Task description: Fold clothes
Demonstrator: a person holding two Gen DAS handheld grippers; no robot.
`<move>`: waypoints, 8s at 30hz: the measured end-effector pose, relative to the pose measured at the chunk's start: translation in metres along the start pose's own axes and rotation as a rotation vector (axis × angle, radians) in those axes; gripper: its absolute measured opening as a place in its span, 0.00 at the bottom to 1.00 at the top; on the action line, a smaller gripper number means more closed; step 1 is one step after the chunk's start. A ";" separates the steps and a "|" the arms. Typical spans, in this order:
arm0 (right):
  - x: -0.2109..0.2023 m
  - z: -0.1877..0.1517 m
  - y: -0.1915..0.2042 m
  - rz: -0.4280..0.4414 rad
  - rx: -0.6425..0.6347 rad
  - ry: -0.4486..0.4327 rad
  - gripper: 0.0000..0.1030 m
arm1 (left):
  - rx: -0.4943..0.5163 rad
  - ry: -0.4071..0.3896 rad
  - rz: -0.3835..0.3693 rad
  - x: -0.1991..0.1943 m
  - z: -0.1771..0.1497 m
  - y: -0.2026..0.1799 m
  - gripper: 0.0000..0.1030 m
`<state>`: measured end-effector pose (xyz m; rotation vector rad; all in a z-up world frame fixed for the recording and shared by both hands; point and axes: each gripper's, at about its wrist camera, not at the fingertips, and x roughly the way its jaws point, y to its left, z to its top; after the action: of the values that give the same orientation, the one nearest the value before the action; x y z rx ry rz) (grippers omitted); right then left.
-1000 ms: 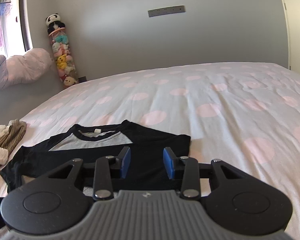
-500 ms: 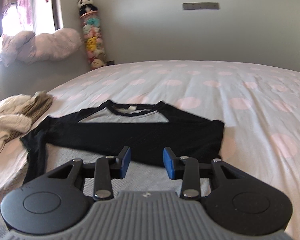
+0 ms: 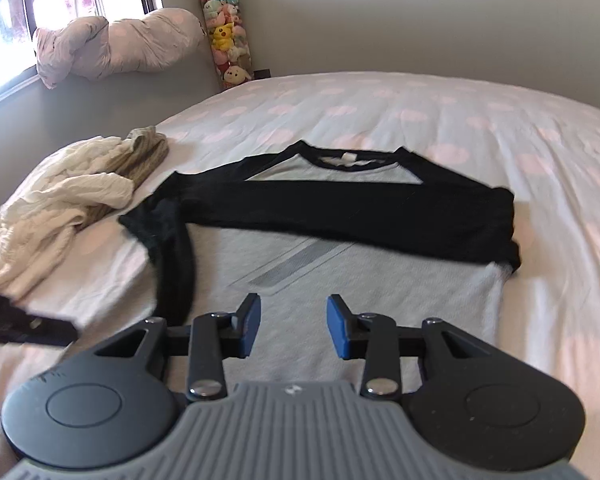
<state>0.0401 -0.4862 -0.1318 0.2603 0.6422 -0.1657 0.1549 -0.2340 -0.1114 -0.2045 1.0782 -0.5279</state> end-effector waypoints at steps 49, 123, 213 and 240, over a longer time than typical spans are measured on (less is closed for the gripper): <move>0.035 -0.035 0.184 0.048 -0.267 0.216 0.10 | 0.201 0.113 -0.133 0.040 0.056 0.073 0.30; 0.073 0.202 -0.112 -0.270 0.086 0.172 0.05 | 0.195 -0.031 -0.108 0.084 0.078 0.080 0.30; -0.038 -0.059 -0.083 -0.235 0.457 0.408 0.71 | 0.339 0.132 -0.066 0.023 0.016 0.036 0.51; -0.050 -0.070 -0.074 -0.215 0.563 0.584 0.72 | 0.106 0.408 -0.053 0.020 -0.001 0.046 0.52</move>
<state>-0.0562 -0.5324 -0.1693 0.8005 1.2007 -0.4896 0.1757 -0.2047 -0.1464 -0.0304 1.4393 -0.6910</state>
